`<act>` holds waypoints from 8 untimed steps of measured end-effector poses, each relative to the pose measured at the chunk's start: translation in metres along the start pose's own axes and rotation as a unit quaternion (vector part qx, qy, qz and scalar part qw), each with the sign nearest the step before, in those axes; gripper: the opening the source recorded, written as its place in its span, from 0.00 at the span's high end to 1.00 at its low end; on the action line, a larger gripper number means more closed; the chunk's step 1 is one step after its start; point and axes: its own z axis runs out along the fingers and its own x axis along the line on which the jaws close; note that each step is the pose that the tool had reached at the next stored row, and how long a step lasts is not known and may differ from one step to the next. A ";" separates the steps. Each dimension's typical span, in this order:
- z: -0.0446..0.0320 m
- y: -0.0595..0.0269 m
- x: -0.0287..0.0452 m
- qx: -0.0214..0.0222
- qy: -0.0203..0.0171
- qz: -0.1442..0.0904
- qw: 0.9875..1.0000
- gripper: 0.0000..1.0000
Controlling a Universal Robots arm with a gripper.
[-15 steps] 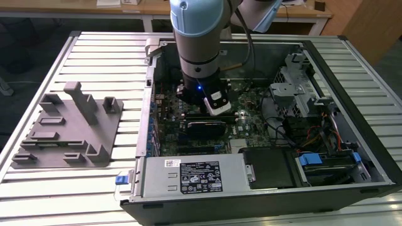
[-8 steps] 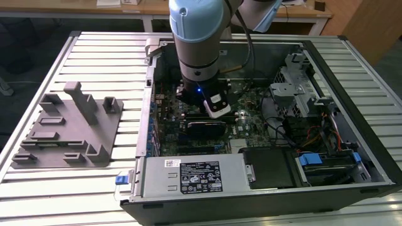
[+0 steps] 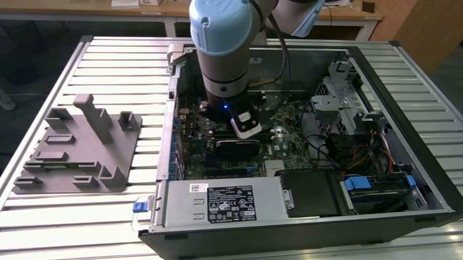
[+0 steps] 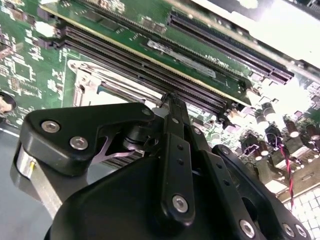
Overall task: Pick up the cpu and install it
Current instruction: 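Install the second cpu locking lever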
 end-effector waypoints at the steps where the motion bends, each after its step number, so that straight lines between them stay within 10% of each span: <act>1: 0.0004 -0.0003 0.0012 -0.003 0.000 0.000 1.000 0.89; 8: 0.0038 -0.0015 0.0044 -0.012 0.001 0.001 1.000 0.89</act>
